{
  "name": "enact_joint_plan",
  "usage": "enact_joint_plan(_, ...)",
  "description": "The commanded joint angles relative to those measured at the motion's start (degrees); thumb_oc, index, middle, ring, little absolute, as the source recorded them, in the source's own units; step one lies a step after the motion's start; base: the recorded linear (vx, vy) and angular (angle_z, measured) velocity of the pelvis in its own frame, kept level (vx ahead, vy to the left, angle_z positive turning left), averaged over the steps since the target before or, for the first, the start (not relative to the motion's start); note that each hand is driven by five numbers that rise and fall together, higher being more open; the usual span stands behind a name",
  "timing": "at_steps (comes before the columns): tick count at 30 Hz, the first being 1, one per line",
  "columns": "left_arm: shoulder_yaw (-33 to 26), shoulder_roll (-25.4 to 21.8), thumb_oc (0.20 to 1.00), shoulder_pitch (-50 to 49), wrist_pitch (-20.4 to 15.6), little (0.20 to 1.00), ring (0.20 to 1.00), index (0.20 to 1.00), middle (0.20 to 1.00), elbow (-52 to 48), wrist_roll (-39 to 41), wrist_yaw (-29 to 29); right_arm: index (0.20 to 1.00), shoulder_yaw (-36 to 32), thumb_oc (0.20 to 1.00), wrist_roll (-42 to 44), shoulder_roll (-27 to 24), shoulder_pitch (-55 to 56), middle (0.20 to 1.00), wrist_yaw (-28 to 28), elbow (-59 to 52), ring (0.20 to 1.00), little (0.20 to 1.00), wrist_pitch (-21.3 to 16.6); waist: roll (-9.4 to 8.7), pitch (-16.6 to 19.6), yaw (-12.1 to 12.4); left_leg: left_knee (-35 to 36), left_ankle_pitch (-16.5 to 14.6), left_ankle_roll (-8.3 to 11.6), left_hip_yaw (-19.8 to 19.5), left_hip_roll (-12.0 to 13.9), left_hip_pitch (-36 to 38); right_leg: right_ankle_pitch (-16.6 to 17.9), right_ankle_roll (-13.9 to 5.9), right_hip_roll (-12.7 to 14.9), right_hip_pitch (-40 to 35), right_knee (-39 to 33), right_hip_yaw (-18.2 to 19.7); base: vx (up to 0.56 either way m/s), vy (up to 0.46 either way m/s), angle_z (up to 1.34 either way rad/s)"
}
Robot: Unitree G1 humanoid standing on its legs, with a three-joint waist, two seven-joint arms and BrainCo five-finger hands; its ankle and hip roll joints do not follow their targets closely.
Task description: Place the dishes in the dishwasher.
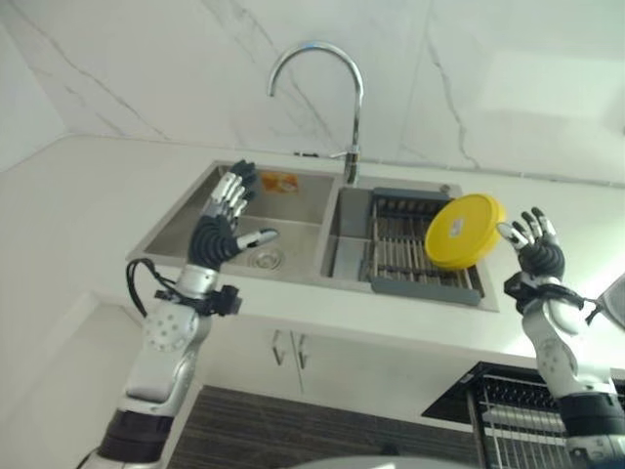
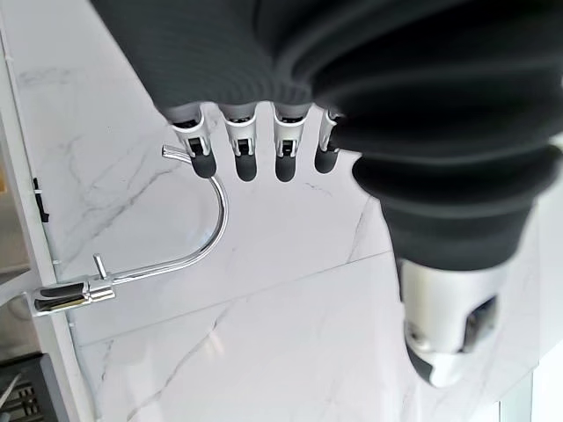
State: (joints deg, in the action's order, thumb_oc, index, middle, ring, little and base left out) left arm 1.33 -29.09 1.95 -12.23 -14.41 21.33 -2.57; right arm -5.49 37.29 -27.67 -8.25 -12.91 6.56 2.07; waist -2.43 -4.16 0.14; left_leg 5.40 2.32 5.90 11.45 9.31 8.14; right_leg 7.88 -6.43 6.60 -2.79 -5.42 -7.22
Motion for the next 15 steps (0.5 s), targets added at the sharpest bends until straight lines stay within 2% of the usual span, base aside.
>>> enact_joint_plan(1, -1.4, -0.8, 1.000, 2.8, -2.4, 1.000, 1.000, 1.000, 1.000, 0.1, 0.2, -0.1, 1.000, -3.7, 1.000, 1.7, -3.9, -6.9, 1.000, 0.2, -0.1, 1.000, 1.000, -2.2, 0.47, -0.3, 0.5, -0.4, -2.7, -0.08, -1.0, 2.0, -1.4, -7.1, -2.56, 2.8, -5.9, 0.4, -3.7, 0.00, 0.000, 0.00)
enact_joint_plan(15, -0.9, -0.8, 1.000, 3.2, -2.5, 1.000, 1.000, 1.000, 1.000, 0.4, 0.1, 0.6, 1.000, -3.5, 1.000, 0.5, -5.2, -7.6, 1.000, 0.9, 2.8, 1.000, 1.000, -2.2, 0.59, -0.2, 0.7, -0.4, -2.5, 0.02, -1.3, 2.0, -1.5, -7.2, -2.40, 2.6, -6.1, 0.4, -3.8, 0.00, 0.000, 0.00)
